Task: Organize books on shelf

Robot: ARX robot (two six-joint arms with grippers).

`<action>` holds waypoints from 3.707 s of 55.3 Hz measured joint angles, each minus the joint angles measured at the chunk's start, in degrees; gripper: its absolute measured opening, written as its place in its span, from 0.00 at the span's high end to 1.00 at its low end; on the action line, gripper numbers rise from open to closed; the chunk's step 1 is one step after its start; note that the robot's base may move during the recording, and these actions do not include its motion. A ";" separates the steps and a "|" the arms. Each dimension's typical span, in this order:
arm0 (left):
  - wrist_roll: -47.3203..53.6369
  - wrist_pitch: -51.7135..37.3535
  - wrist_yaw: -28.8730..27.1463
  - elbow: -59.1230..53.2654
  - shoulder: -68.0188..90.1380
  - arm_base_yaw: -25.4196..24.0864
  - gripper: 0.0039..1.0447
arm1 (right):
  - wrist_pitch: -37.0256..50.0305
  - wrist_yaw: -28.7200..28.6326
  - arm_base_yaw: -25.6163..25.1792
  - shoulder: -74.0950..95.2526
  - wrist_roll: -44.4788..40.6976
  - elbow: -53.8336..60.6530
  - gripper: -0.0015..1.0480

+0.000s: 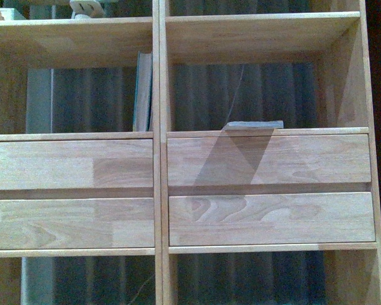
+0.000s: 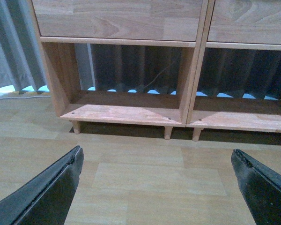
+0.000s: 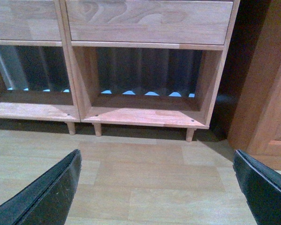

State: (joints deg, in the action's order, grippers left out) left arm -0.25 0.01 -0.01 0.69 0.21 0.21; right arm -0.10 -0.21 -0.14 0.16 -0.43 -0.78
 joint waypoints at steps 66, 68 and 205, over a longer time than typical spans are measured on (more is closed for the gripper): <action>0.00 0.00 0.00 0.00 0.02 0.00 0.07 | 0.00 0.02 0.00 0.00 0.00 0.00 0.07; 0.00 0.00 0.00 0.00 0.02 0.00 0.07 | 0.00 0.02 0.00 0.00 0.00 0.00 0.07; 0.02 0.00 0.00 0.00 0.00 0.00 0.07 | -1.75 5.62 17.35 86.49 63.06 -60.65 0.07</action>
State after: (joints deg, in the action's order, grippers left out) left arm -0.23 0.01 -0.01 0.69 0.21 0.21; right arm -1.85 5.41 17.21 86.65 62.63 -61.43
